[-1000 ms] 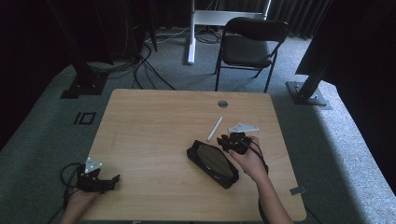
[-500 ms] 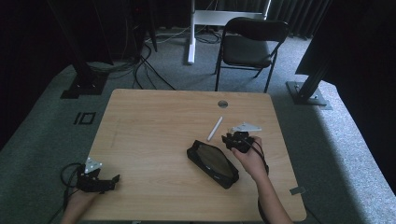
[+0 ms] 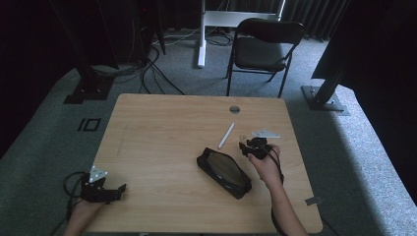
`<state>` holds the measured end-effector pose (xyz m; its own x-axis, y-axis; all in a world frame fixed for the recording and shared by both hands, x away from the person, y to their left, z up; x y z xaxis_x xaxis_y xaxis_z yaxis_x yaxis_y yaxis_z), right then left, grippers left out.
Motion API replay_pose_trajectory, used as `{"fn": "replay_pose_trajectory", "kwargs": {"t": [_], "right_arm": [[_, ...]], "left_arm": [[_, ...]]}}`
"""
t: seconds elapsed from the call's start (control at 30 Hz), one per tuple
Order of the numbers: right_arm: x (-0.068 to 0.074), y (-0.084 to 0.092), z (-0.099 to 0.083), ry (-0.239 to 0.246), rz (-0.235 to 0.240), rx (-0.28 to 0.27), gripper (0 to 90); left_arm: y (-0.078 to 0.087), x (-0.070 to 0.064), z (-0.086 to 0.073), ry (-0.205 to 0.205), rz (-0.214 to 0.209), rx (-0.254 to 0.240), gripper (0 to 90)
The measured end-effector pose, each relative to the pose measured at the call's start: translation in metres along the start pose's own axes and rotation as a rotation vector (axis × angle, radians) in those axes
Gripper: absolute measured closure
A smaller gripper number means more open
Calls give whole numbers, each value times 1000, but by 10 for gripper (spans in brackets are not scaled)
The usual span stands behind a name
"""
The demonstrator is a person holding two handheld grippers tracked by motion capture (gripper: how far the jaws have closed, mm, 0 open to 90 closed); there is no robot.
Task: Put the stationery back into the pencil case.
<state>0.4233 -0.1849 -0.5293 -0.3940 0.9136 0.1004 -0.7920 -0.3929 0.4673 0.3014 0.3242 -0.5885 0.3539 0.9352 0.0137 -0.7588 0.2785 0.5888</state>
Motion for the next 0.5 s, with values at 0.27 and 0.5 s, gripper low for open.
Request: {"fn": "replay_pose_trajectory", "kwargs": {"t": [0.27, 0.5], "right_arm": [[-10, -6, -4, -28, -27, 7, 544], [-19, -17, -1, -76, -60, -6, 439]], "left_arm": [[0, 0, 0, 0, 0, 0, 2], [0, 0, 0, 0, 0, 0, 2]]}}
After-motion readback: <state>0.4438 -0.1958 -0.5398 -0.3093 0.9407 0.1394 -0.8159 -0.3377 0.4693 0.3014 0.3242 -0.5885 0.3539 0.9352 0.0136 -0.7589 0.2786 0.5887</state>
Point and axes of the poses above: each handheld gripper's, and its own axes: y roughly backward along the jaws, z roughly out of its top, x roughly to its left, the point moved 5 cm from there along -y, roughly forward along the jaws, and after that the axes turned 10 degrees about -x, right-handed, at the moved point
